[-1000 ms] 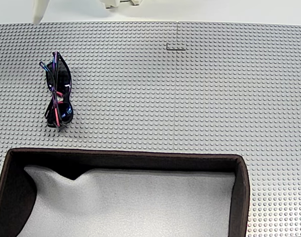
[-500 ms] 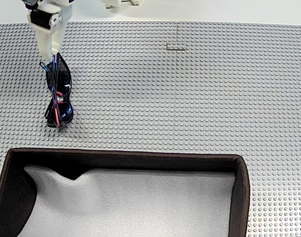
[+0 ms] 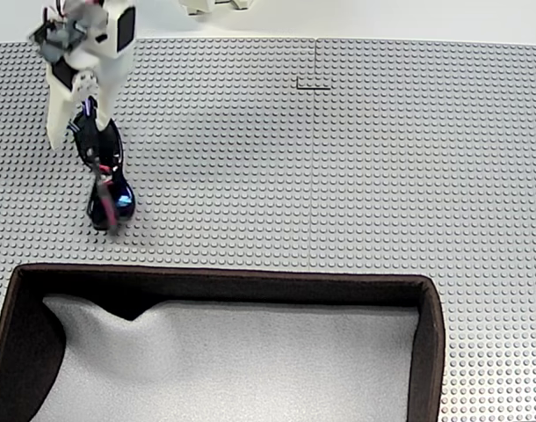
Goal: Grasp a glasses and put it in the bin.
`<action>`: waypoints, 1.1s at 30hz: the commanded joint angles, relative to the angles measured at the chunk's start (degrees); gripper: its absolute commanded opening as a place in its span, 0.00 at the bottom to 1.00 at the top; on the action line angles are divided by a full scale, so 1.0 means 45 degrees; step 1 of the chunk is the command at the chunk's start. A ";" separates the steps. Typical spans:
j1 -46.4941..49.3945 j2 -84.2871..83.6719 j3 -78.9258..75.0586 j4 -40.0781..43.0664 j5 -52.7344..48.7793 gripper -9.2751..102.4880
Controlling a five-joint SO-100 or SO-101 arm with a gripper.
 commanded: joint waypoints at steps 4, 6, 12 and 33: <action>0.0293 -0.0234 0.0605 -0.0703 0.0215 0.32; 0.0332 -0.0215 0.0820 -0.0820 0.0020 0.19; 0.0488 0.0176 0.1309 -0.0879 -0.0488 0.08; -0.0332 0.6816 0.2617 -0.1563 -0.6523 0.08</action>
